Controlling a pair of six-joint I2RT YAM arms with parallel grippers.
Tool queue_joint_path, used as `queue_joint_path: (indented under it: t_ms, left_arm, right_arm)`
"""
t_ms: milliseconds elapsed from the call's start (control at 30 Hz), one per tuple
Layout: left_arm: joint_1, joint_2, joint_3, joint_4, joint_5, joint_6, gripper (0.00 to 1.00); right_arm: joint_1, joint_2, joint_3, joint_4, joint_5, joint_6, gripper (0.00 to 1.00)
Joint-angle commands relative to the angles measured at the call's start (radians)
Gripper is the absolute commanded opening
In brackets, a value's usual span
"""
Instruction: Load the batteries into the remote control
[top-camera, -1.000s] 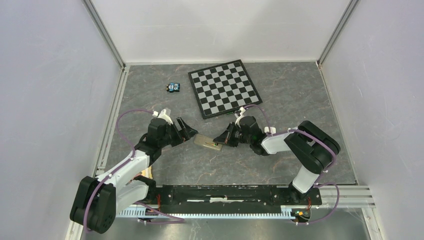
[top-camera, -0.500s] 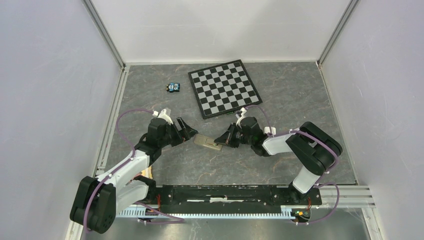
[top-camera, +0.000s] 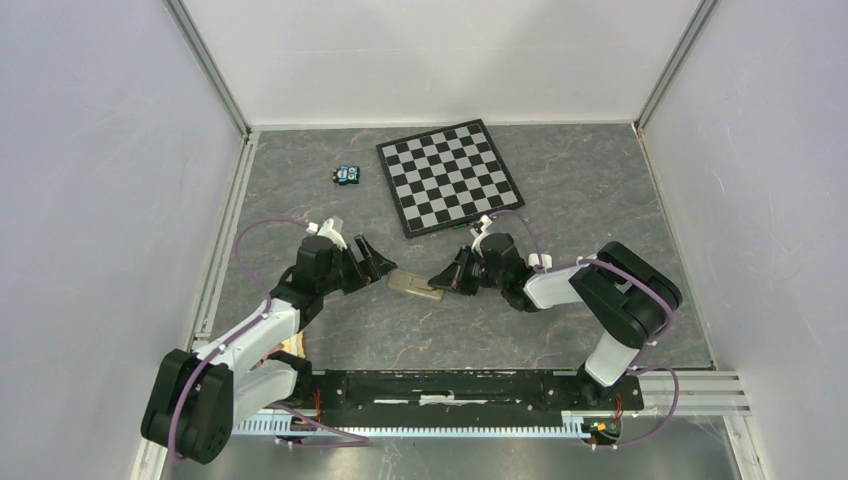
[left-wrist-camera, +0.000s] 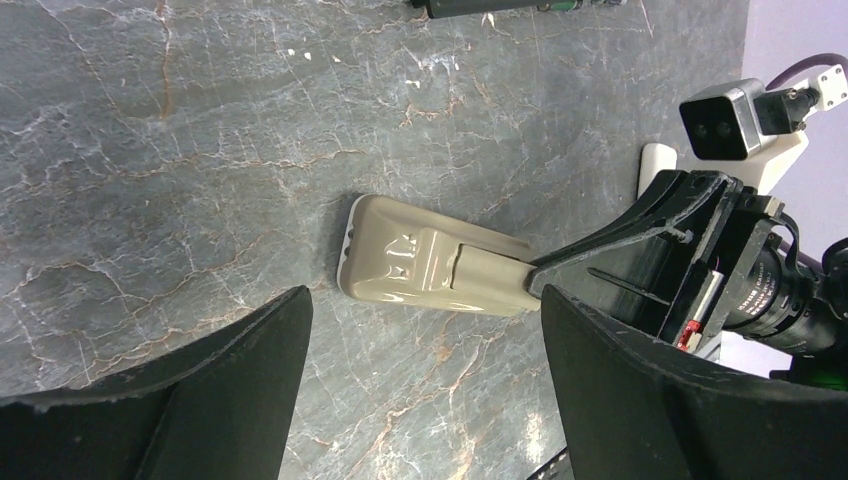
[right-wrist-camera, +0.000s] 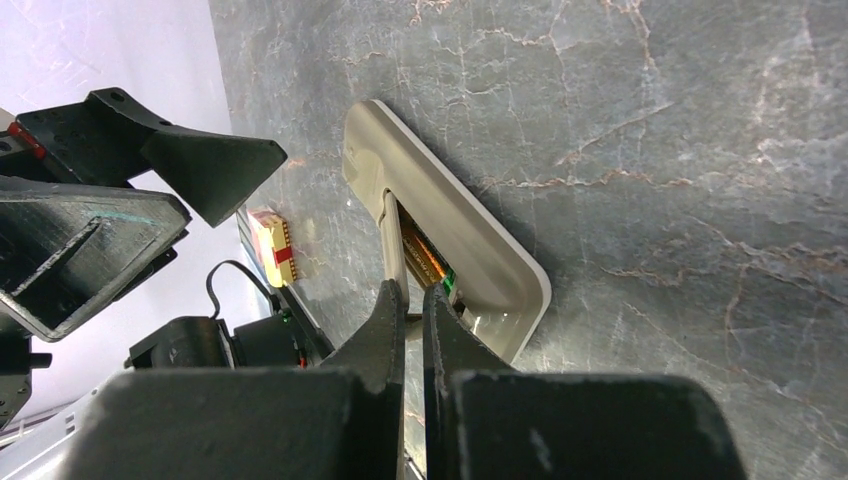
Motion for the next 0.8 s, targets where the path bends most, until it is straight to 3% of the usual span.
queue_joint_path:
  t_ms: [0,300,533,767]
  left_arm:
    - [0.006,0.009,0.042,0.029,0.028,0.040,0.89]
    - [0.004,0.023,0.044,0.034,0.039,0.040,0.89]
    - [0.004,0.023,0.045,0.035,0.039,0.040,0.89]
    - [0.005,0.025,0.047,0.035,0.039,0.040,0.89]
  right_arm:
    - [0.003,0.023,0.042,-0.008,-0.028,-0.030,0.01]
    - [0.004,0.038,0.073,-0.044,-0.040,-0.039,0.08]
    - [0.003,-0.002,0.094,-0.138,-0.002,-0.087,0.28]
    - [0.002,-0.028,0.121,-0.207,0.025,-0.128,0.38]
